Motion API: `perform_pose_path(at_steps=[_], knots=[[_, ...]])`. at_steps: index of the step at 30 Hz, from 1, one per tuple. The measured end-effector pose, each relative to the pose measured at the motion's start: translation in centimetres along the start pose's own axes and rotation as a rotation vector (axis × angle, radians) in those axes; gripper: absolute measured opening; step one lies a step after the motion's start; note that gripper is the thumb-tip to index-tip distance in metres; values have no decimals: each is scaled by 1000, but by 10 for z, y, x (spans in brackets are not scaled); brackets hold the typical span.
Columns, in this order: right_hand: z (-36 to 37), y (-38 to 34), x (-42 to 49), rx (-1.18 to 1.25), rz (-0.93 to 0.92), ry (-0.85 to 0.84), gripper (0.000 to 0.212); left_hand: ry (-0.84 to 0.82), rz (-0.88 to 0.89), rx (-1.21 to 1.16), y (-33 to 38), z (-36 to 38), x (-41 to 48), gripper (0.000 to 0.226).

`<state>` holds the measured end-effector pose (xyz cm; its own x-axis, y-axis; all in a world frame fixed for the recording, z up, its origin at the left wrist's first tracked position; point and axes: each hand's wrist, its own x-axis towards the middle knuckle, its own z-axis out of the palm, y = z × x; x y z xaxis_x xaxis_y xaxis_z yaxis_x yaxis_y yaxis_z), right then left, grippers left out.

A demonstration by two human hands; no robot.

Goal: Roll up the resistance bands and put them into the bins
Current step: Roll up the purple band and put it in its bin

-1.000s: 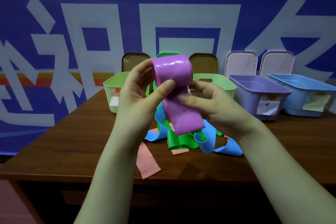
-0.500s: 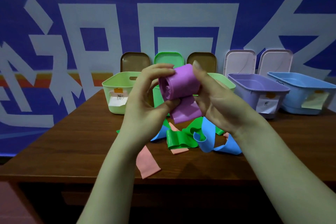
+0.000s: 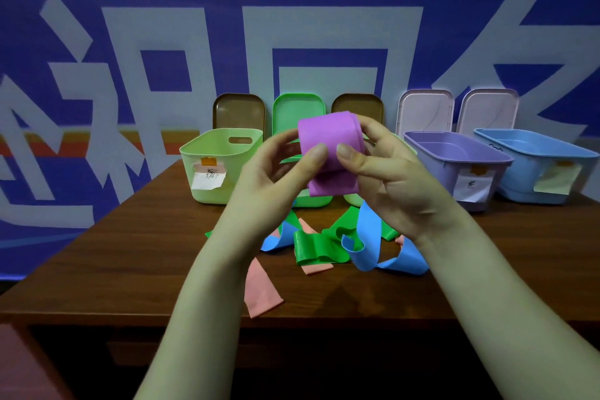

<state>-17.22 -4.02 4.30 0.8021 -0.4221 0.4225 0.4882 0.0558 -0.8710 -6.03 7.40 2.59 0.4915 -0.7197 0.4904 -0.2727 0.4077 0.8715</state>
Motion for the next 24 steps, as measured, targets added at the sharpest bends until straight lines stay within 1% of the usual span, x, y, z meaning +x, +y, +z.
perform_pose_path(at_steps=[4, 8, 13, 15, 17, 19, 22, 24], knots=[[1, -4, -4, -59, -11, 16, 62, -43, 10, -75, 2, 2, -2, 56], [-3, -11, -6, -232, -16, 7, 54, -41, 27, -96, 3, 1, -3, 55], [-12, -13, -10, -219, 63, -82, 53, 9, 54, -81, 2, 4, -4, 53], [-12, -17, -11, -264, 86, -78, 54, 31, 65, -57, 2, 3, -4, 59], [-14, -20, -13, -305, 103, -72, 53, 37, 78, -26, 2, 1, -4, 71], [-13, -24, -16, -338, 110, -70, 44, 31, 79, -30, 3, 1, -4, 78], [-11, -28, -19, -322, 113, -96, 34, -5, 74, -39, 2, 2, -5, 77], [-10, -29, -22, -314, 104, -88, 33, -30, 77, -61, 1, 3, -5, 75]])
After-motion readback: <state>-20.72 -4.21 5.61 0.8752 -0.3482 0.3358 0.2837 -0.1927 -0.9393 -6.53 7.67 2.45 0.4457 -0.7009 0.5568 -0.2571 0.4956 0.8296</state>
